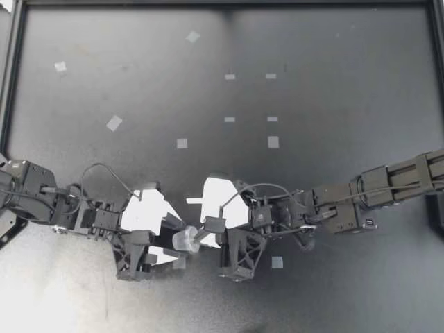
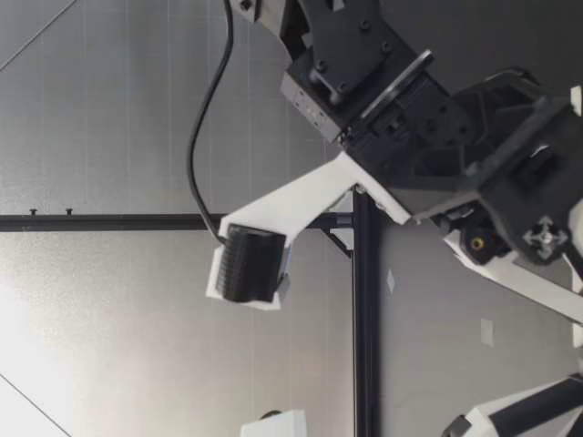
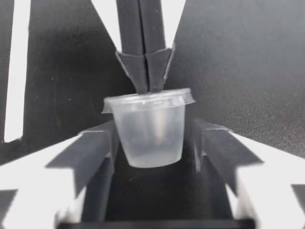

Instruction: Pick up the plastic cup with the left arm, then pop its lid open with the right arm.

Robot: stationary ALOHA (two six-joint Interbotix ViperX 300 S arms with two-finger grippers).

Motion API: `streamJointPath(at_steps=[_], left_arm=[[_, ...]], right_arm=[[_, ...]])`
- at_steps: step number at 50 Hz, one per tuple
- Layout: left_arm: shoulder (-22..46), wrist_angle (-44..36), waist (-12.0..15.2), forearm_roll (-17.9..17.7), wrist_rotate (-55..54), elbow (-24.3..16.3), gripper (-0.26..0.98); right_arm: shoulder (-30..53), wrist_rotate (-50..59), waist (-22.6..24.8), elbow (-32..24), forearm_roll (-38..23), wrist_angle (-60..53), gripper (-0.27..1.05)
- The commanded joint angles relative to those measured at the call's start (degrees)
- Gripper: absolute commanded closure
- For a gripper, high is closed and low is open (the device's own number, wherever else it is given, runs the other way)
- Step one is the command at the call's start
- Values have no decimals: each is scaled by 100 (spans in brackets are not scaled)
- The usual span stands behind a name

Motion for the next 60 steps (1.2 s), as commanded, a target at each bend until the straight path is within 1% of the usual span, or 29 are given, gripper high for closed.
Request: streamJointPath(at_steps=[1,9,15,22,27,31,33,35,38,40,41,45,47,49,54,60], left_arm=[[-70,9,-18,0,9,-79,29],[-70,70,-18,-9,-18,-79,32],[-70,185,-18,-9,-35,-79,34],[-281,79,-18,-9,70,-53,45],[-677,-308,44,-9,193,53,56],[-1099,-888,149,-18,343,229,62],[-1274,-1178,211,-35,413,308,62],[-1477,-1608,290,-79,510,457,62],[-1696,-2303,378,-264,686,677,62],[-1775,-2751,431,-413,809,817,62],[-1811,-3094,457,-545,914,932,62],[-1837,-3964,483,-976,1187,1187,62],[-1811,-4157,483,-1099,1257,1239,62],[-1793,-4175,483,-1134,1292,1248,62],[-1775,-3937,475,-1116,1310,1134,62],[-1775,-3533,475,-1011,1380,932,62]], right_arm=[[-211,9,44,-53,0,-44,91],[-422,18,35,26,0,-9,91],[-896,18,26,290,0,-18,91],[-1749,167,0,835,53,-53,90],[-2320,580,-18,1248,176,-369,88],[-2663,1248,-44,1767,378,-1274,84],[-2733,1582,-53,2030,483,-1784,81],[-2760,2118,-62,2355,589,-2531,76],[-2681,2918,-53,2742,615,-3647,66],[-2566,3393,-62,2892,606,-4254,60],[-2443,3709,-62,2944,598,-4676,54],[-1986,4482,-62,2874,545,-5722,38],[-1775,4711,-62,2760,492,-6056,33],[-1538,4931,-62,2549,422,-6284,28],[-1143,5238,-176,2039,290,-6267,28],[-1037,5616,-413,1767,229,-6021,29]])
